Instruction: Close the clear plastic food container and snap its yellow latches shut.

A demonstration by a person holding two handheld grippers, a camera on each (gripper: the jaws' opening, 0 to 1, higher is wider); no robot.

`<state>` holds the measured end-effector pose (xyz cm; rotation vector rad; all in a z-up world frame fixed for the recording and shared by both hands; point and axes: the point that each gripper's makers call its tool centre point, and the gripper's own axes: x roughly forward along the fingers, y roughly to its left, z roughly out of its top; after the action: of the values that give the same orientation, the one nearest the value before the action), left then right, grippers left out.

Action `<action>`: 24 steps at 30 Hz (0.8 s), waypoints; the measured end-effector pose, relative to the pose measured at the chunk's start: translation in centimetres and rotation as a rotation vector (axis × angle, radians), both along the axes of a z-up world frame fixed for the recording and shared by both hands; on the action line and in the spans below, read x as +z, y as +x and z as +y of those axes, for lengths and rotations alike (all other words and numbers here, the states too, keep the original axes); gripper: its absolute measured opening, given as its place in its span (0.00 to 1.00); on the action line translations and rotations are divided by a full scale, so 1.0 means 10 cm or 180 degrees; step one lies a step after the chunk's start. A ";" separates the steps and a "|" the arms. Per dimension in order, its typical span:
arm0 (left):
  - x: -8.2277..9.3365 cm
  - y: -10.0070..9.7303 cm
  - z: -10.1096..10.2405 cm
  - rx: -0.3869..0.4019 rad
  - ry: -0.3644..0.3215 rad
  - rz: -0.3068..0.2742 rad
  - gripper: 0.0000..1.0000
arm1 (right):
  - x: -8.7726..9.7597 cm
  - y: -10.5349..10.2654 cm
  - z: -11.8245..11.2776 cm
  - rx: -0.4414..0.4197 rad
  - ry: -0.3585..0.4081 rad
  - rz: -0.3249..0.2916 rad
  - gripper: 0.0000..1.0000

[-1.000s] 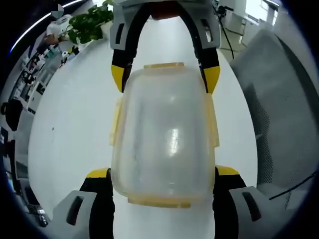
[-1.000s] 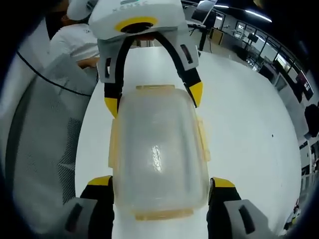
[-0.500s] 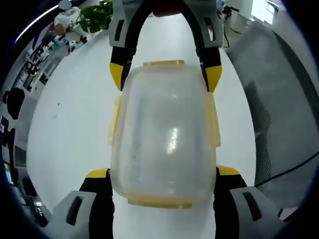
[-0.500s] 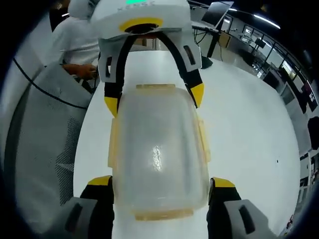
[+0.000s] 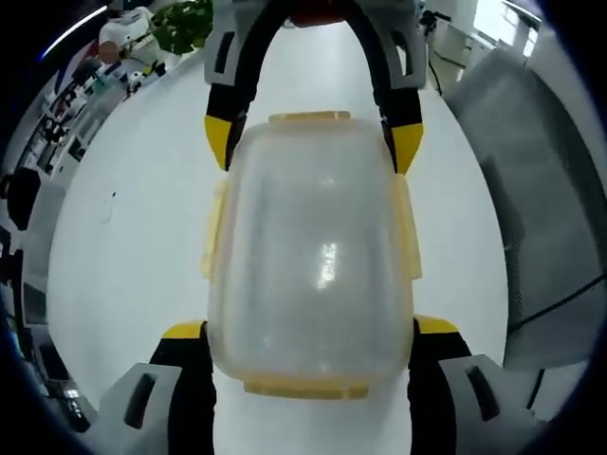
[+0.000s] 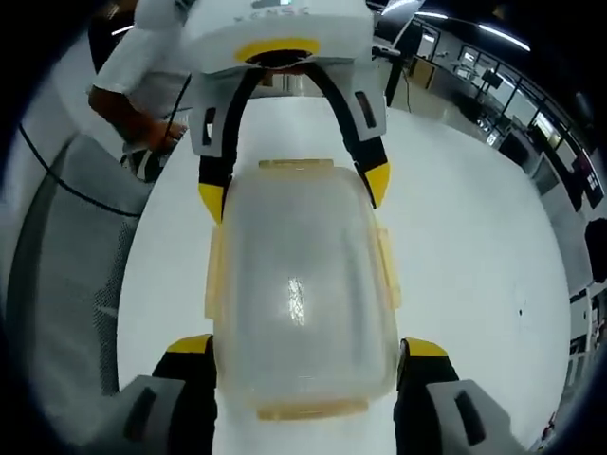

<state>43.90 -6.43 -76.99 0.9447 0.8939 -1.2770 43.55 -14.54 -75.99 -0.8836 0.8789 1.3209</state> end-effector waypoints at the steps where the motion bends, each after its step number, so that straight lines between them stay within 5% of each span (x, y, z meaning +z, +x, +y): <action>1: 0.00 0.04 0.00 0.0002 0.0003 0.0008 0.83 | 0.00 0.03 0.00 0.0001 -0.0001 0.0000 0.76; 17: -0.01 0.66 -0.06 -0.0073 0.0085 0.0006 0.83 | 0.00 0.61 -0.06 -0.0123 -0.0012 -0.0012 0.76; 24: -0.02 0.78 -0.07 -0.0125 0.0165 -0.0008 0.83 | 0.00 0.73 -0.07 -0.0199 0.0009 -0.0024 0.77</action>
<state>51.71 -7.09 -77.17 1.0087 0.9143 -1.2909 50.87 -15.27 -75.98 -0.8520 0.8918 1.2640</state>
